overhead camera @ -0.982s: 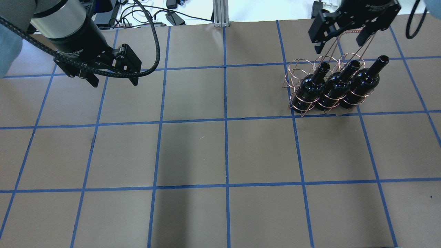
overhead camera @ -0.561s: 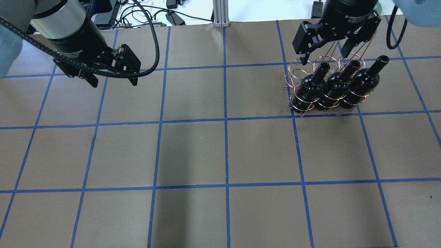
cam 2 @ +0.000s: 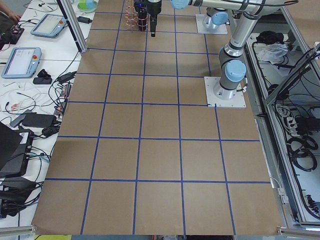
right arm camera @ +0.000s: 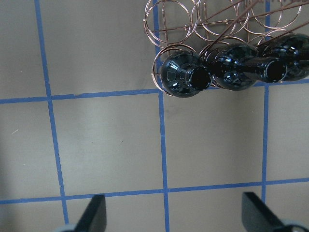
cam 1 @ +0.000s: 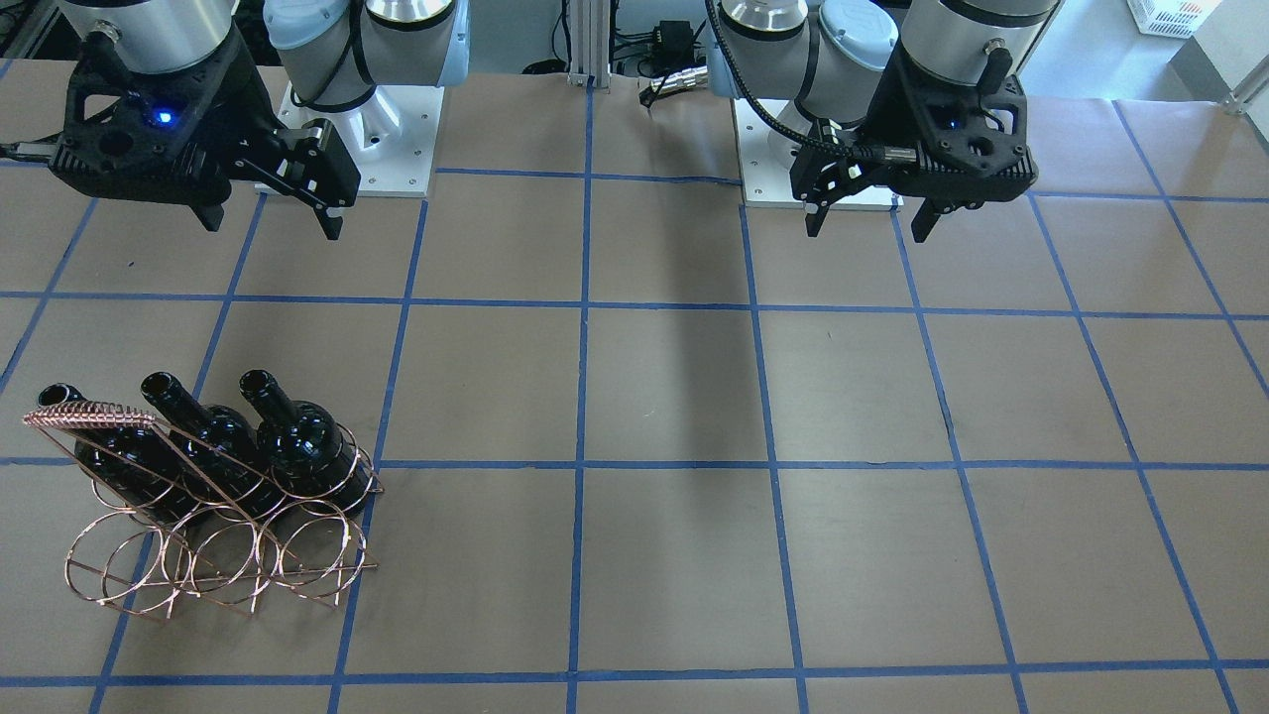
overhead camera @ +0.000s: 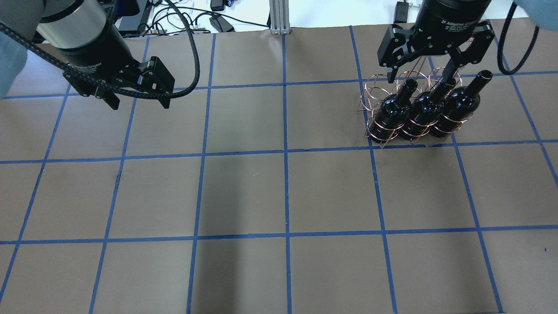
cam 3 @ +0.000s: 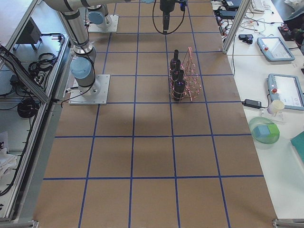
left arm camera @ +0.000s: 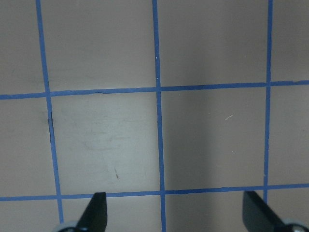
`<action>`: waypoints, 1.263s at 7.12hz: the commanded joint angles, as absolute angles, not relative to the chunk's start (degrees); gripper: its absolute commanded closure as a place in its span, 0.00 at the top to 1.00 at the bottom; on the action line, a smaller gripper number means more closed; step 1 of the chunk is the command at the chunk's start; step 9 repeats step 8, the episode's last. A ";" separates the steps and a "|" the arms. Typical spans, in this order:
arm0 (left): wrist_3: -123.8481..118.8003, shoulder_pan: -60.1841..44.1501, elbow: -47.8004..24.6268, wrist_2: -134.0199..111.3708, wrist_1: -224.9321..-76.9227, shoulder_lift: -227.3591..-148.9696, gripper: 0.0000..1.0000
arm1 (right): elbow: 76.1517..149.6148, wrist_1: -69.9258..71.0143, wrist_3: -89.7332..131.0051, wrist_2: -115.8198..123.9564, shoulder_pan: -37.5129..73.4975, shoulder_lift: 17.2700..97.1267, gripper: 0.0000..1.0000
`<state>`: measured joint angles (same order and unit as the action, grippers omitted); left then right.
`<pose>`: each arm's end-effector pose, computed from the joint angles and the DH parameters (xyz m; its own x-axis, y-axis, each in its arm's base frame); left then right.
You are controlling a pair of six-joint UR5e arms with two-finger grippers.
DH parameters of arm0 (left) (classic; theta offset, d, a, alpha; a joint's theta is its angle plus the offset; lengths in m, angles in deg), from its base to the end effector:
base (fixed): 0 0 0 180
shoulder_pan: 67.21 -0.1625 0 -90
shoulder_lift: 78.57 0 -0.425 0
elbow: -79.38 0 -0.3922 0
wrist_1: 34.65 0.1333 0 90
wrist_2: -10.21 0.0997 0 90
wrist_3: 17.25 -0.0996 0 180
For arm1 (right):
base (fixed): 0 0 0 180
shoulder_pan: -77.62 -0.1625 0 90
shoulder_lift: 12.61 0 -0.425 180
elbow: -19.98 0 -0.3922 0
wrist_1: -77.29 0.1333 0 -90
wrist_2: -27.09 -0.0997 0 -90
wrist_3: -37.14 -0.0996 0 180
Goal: Place wine into wine basket
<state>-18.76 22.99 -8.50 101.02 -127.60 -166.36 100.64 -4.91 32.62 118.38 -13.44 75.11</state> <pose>-0.1336 -0.4763 0.5196 -0.9995 0.0295 -0.0148 0.0298 0.9993 -0.0237 0.1404 -0.5020 0.5345 -0.9979 0.0601 0.0235 0.0603 0.9981 0.0111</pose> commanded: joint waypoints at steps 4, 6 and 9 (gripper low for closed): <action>-18.31 23.05 -8.60 101.44 -127.64 -166.37 1.00 | 100.75 -6.38 32.56 118.59 -13.52 75.11 1.00; -18.05 23.14 -8.68 101.35 -127.64 -166.37 1.00 | 100.75 -6.29 32.57 118.67 -13.43 75.11 1.00; -17.96 23.14 -8.77 101.44 -127.64 -166.46 1.00 | 100.75 -6.38 32.65 118.67 -13.43 75.11 1.00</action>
